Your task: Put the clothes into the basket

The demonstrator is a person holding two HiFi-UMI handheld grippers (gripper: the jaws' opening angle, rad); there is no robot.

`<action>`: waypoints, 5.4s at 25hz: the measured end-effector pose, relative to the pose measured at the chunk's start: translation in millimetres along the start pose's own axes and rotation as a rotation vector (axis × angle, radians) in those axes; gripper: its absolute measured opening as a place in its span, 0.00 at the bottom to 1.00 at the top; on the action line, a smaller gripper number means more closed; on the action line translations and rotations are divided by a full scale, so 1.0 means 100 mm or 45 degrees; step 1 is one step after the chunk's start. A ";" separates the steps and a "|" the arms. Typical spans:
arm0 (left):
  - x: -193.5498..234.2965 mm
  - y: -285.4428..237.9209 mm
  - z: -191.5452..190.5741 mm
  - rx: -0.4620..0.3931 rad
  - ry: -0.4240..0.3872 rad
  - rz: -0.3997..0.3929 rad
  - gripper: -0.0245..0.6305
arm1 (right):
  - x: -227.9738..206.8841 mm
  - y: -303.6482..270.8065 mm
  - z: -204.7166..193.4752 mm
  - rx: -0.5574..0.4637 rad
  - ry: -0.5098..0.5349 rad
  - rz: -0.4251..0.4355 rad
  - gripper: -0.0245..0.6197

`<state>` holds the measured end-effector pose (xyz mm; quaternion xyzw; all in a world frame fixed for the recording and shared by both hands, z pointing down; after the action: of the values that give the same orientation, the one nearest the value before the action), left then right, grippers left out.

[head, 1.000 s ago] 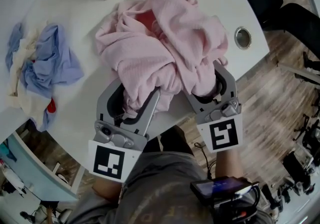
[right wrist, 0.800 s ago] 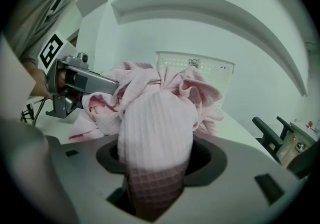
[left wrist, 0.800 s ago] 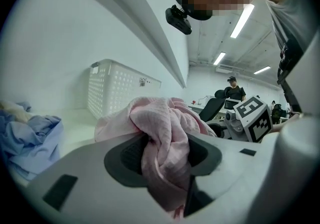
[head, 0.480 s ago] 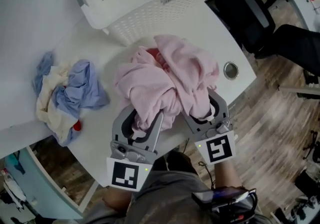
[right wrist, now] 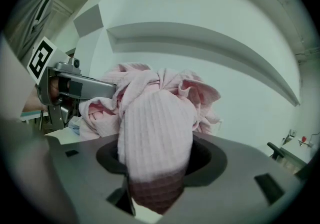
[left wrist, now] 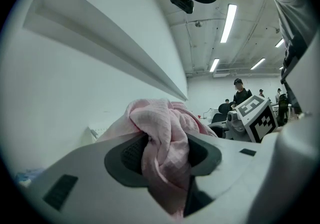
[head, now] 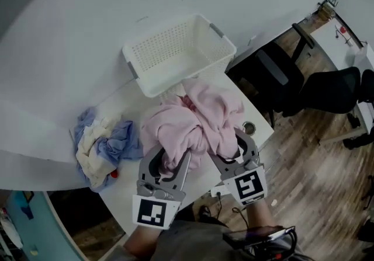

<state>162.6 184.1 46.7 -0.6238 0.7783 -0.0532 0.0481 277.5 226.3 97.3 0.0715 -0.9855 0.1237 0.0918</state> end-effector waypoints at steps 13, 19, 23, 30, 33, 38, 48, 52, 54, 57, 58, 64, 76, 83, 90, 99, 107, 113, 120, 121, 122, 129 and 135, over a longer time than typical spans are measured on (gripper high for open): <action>0.20 0.10 0.74 -0.132 -0.058 0.007 0.32 | -0.11 -0.03 0.81 -0.106 0.050 -0.076 0.47; 0.35 0.10 0.72 -0.137 -0.037 -0.017 0.32 | -0.05 -0.12 0.84 -0.086 0.056 -0.105 0.47; 0.48 0.11 0.71 -0.146 -0.023 -0.037 0.32 | -0.01 -0.22 0.87 -0.071 0.062 -0.127 0.47; 0.61 0.09 0.84 -0.172 -0.010 -0.026 0.32 | -0.04 -0.32 1.06 -0.092 0.075 -0.129 0.47; 0.68 0.07 0.96 -0.212 -0.015 0.003 0.32 | -0.08 -0.40 1.20 -0.127 0.088 -0.125 0.47; 0.76 -0.05 1.12 -0.234 -0.039 0.044 0.32 | -0.24 -0.52 1.39 -0.173 0.072 -0.123 0.47; 1.10 -0.42 1.26 -0.223 -0.053 0.179 0.33 | -0.52 -1.08 1.57 -0.224 0.110 0.015 0.48; 1.25 -0.65 1.37 -0.239 -0.063 0.210 0.33 | -0.73 -1.32 1.67 -0.247 0.124 0.046 0.48; 1.34 -0.79 1.39 -0.238 -0.059 0.221 0.33 | -0.82 -1.46 1.68 -0.253 0.120 0.063 0.48; 1.51 -0.99 1.32 -0.218 -0.038 0.229 0.33 | -0.91 -1.71 1.61 -0.232 0.115 0.082 0.48; 1.57 -1.05 1.27 -0.205 -0.026 0.231 0.33 | -0.93 -1.80 1.56 -0.217 0.113 0.089 0.48; 1.87 -1.34 0.94 -0.107 0.070 0.253 0.34 | -0.97 -2.24 1.22 -0.079 0.097 0.139 0.51; 2.18 -1.50 0.55 0.000 0.188 0.353 0.36 | -0.92 -2.61 0.82 0.104 0.151 0.152 0.59; 2.14 -1.50 0.53 -0.006 0.188 0.341 0.34 | -0.93 -2.58 0.81 0.080 0.141 0.134 0.55; 2.03 -1.44 0.63 -0.021 0.158 0.362 0.32 | -0.95 -2.53 0.83 0.021 0.122 0.106 0.53; 1.69 -1.28 0.87 -0.084 0.088 0.364 0.14 | -0.73 -2.09 1.17 -0.197 0.038 0.183 0.30; 1.29 -0.81 1.18 -0.189 0.004 0.436 0.08 | -0.48 -1.48 1.54 -0.366 -0.002 0.266 0.06; 0.94 -0.40 1.32 -0.245 -0.053 0.502 0.05 | -0.17 -1.05 1.60 -0.410 -0.040 0.358 0.06; 0.72 0.22 1.50 -0.280 -0.121 0.627 0.05 | 0.34 -0.71 1.86 -0.458 -0.021 0.535 0.06; 0.72 0.35 1.52 -0.288 -0.123 0.677 0.05 | 0.45 -0.68 1.91 -0.466 -0.014 0.571 0.06; 0.73 0.50 1.53 -0.293 -0.124 0.732 0.05 | 0.57 -0.65 1.96 -0.474 -0.009 0.614 0.06; 0.81 1.68 1.42 -0.306 -0.158 1.131 0.05 | 1.60 -0.55 2.21 -0.517 0.040 0.934 0.06; 0.77 2.34 1.14 -0.263 -0.115 1.339 0.05 | 2.30 -0.49 2.26 -0.560 0.026 1.113 0.06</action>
<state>-64.5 156.8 -100.3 -0.1530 0.9840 0.0818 0.0402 24.5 94.4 -61.1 -0.3712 -0.9251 -0.0599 0.0540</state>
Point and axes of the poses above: the fingertips, and each gripper's own axes: y backward along the fingers, x to its left, z out of its top, the point moved 3 cm from there along y, backward along the fingers, and after that the axes turned 11 degrees about -z, right-handed, at the moved point
